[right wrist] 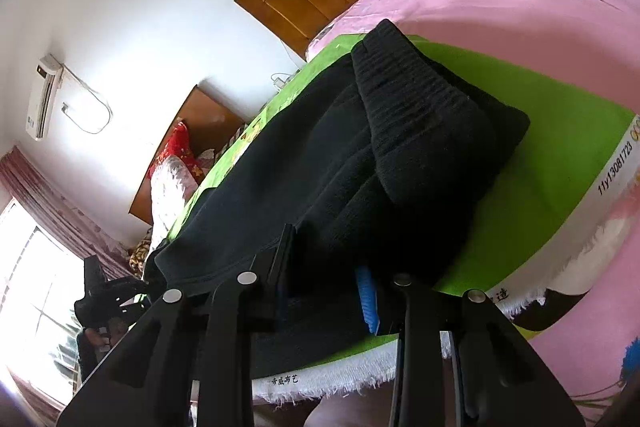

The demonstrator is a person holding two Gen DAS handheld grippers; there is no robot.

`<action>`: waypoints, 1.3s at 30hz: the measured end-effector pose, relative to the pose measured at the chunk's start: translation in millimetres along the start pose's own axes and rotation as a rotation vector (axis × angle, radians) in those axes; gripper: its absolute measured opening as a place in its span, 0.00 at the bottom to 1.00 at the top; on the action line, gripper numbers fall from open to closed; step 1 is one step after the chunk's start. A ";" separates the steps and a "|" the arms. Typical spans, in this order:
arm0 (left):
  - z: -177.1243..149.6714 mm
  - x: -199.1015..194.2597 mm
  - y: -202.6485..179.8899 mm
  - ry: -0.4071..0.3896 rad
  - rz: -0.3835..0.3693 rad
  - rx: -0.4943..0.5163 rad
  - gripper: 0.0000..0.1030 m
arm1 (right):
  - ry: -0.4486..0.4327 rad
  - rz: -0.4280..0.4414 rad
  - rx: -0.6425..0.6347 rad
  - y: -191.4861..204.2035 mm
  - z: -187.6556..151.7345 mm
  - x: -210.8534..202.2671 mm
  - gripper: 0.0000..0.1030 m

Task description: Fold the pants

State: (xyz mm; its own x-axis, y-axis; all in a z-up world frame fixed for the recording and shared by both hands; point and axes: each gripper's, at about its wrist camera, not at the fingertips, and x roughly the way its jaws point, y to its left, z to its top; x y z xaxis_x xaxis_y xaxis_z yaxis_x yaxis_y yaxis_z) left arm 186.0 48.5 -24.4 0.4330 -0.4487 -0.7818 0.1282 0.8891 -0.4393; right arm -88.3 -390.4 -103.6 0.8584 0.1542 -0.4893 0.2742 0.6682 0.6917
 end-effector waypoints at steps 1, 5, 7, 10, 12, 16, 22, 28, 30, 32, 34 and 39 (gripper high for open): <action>-3.9 -15.7 -1.4 -0.068 -0.042 0.014 0.14 | -0.013 -0.003 -0.025 4.4 3.5 -1.5 0.23; -35.8 -93.7 -18.6 -0.328 -0.109 0.128 0.14 | -0.053 0.050 -0.076 18.0 22.2 -10.5 0.16; -61.0 -117.4 -23.2 -0.376 -0.087 0.181 0.14 | -0.064 0.062 -0.104 21.2 28.3 -18.2 0.16; -98.5 -117.5 -14.6 -0.334 -0.063 0.218 0.15 | -0.020 0.065 -0.111 10.2 23.0 -23.8 0.16; -116.0 -92.3 6.9 -0.229 -0.067 0.185 0.16 | 0.029 0.011 -0.106 -4.9 12.5 -18.8 0.16; -137.8 -65.4 26.4 -0.165 -0.072 0.172 0.20 | 0.039 0.011 -0.059 -23.6 -1.3 -19.0 0.16; -128.5 -71.8 27.7 -0.189 -0.096 0.151 0.68 | 0.053 0.023 -0.016 -26.9 1.0 -19.1 0.17; -112.9 -73.9 38.0 -0.198 -0.122 0.073 0.66 | 0.046 0.059 0.049 -36.3 4.9 -22.7 0.18; -110.3 -73.2 31.2 -0.209 -0.092 0.085 0.48 | 0.034 0.048 0.027 -32.3 5.0 -24.0 0.18; -110.2 -71.5 28.9 -0.217 -0.033 0.109 0.25 | 0.012 0.002 -0.043 -17.7 2.1 -25.9 0.18; -111.5 -70.8 30.6 -0.223 -0.026 0.105 0.22 | -0.034 -0.029 -0.134 -0.7 -0.2 -32.6 0.18; -115.6 -64.5 34.1 -0.209 -0.017 0.112 0.24 | -0.021 -0.075 -0.148 -4.3 4.6 -25.1 0.18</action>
State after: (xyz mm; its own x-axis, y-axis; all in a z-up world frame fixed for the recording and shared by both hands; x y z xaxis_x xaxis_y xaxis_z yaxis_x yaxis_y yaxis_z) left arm 59.3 97.3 -40.1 0.6035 -0.4458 -0.6611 0.2306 0.8913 -0.3904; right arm -109.0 -400.5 -91.8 0.8471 0.0862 -0.5243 0.2721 0.7772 0.5674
